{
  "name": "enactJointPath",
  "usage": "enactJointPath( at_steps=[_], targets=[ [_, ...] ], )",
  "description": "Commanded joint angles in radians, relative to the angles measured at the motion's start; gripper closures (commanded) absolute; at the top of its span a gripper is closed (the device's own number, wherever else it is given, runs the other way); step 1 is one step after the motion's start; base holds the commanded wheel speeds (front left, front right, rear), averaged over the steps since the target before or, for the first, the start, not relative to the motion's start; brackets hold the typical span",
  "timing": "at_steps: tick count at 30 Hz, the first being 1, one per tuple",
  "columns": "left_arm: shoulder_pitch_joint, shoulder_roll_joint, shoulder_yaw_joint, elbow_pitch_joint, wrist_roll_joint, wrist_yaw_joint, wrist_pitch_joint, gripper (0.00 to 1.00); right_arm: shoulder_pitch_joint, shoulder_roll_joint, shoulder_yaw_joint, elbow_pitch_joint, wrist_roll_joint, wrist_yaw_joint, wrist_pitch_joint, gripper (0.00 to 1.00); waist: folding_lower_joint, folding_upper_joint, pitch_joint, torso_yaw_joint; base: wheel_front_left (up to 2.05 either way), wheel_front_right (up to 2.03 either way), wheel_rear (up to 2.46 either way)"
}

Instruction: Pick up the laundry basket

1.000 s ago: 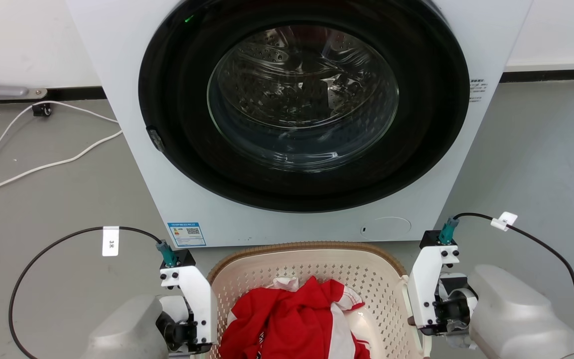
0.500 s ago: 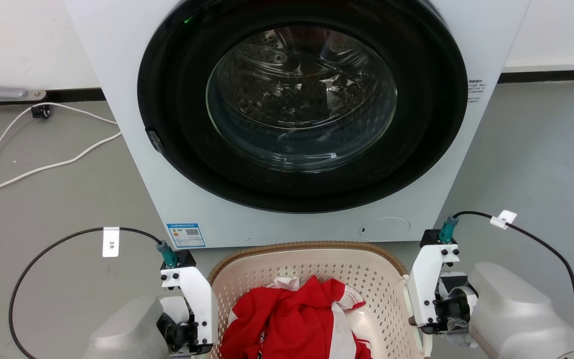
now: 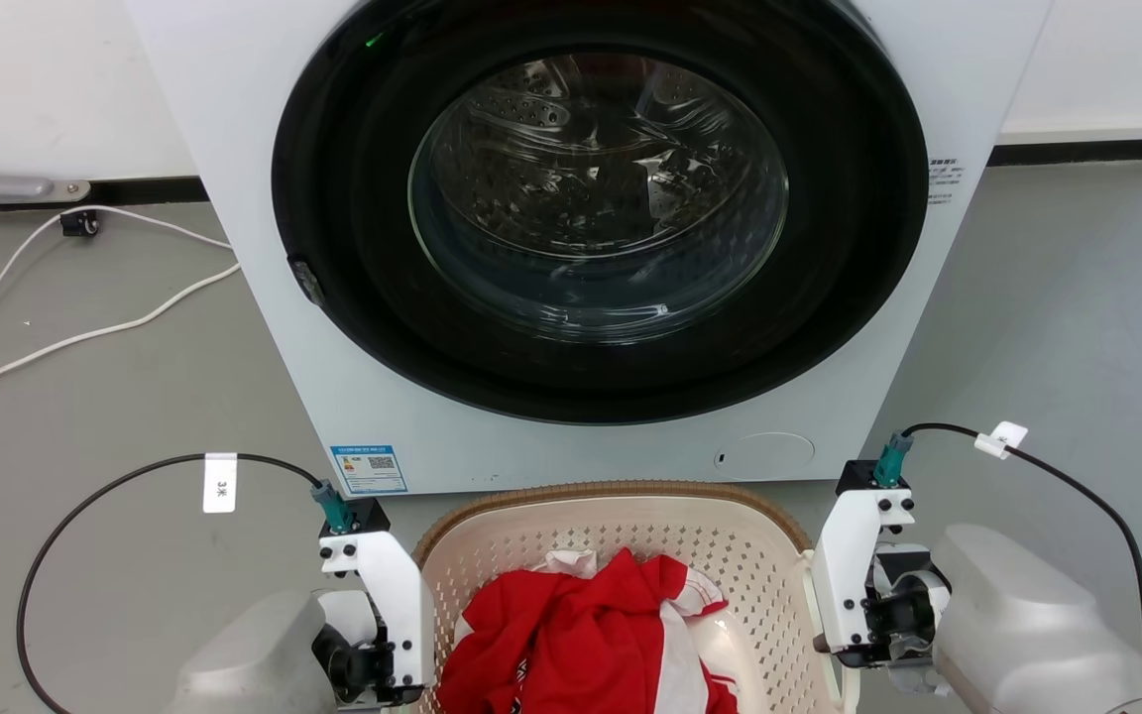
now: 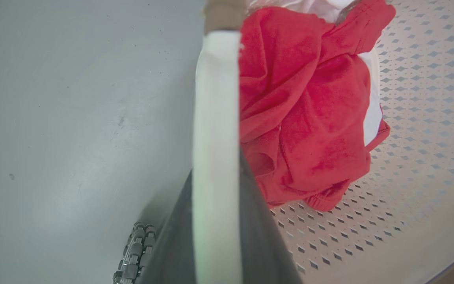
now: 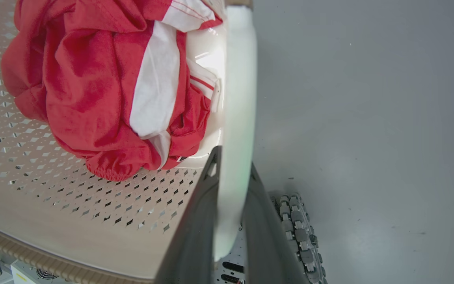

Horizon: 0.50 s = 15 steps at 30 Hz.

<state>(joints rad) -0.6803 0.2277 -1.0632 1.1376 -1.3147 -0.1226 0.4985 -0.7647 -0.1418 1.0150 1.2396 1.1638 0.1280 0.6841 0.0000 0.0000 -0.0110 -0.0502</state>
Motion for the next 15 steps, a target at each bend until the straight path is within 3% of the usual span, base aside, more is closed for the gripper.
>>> enactJointPath(
  at_steps=[1, 15],
  targets=[
    [-0.003, -0.02, 0.001, -0.02, -0.005, -0.014, -0.007, 1.0, -0.006, 0.025, 0.001, -0.007, 0.012, 0.005, 0.004, 1.0, 0.0, 0.0, 0.0, 0.0, 0.0, 0.0, 0.0],
    [-0.009, -0.016, -0.021, -0.024, -0.021, -0.014, -0.026, 1.0, -0.002, 0.033, 0.004, -0.003, 0.025, 0.005, 0.02, 1.0, 0.0, 0.0, 0.001, -0.003, 0.0, 0.0, 0.0]
  ],
)
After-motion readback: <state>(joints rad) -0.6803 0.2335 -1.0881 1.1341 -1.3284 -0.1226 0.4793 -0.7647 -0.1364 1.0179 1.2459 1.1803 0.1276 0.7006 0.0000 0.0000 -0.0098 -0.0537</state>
